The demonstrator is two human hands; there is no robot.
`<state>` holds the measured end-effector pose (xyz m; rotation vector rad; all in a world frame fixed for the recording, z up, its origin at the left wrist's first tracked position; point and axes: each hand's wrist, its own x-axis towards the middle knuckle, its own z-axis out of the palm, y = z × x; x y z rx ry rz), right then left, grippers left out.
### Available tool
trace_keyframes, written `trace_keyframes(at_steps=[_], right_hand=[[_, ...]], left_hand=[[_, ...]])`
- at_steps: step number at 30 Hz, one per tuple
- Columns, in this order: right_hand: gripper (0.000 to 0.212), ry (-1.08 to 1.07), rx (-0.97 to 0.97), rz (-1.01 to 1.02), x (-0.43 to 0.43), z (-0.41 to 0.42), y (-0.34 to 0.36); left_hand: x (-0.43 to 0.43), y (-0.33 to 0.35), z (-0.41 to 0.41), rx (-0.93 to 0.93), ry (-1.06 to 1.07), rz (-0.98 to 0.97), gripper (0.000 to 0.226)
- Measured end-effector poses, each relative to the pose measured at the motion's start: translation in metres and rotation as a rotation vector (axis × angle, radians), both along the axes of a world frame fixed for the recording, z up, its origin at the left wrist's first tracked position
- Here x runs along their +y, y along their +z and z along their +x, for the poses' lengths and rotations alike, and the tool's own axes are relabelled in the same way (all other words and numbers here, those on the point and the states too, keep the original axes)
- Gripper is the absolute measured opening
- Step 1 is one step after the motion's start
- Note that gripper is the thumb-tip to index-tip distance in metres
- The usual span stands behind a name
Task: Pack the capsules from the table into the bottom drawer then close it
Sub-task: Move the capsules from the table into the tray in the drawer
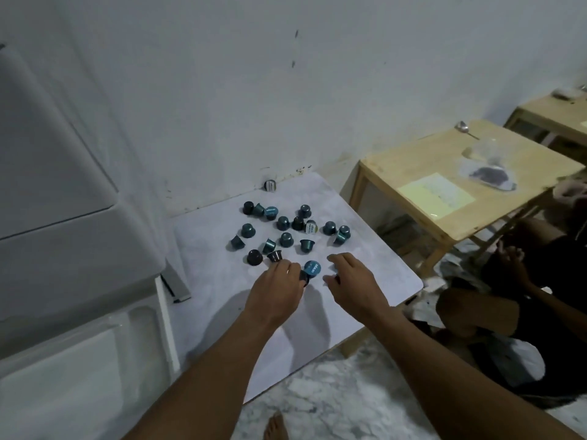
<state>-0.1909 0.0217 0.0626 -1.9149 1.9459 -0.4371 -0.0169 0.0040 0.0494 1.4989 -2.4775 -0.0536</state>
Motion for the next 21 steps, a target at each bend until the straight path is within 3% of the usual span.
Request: trace_keyframes(at_steps=[4, 13, 18, 21], right_hand=[[0.046, 0.073, 0.046, 0.063, -0.024, 0.001, -0.018], [0.044, 0.326, 0.12, 0.16, -0.076, -0.007, -0.042], [0.025, 0.503, 0.134, 0.15, -0.104, -0.012, -0.051], [0.021, 0.524, 0.115, 0.151, -0.108, -0.012, -0.053]], left_hand=[[-0.015, -0.018, -0.003, 0.034, 0.047, 0.177, 0.03], [-0.039, -0.047, -0.024, 0.112, 0.183, 0.333, 0.032], [-0.049, -0.054, -0.034, 0.178, 0.296, 0.425, 0.047], [-0.048, -0.057, -0.033, 0.193, 0.307, 0.436, 0.043]])
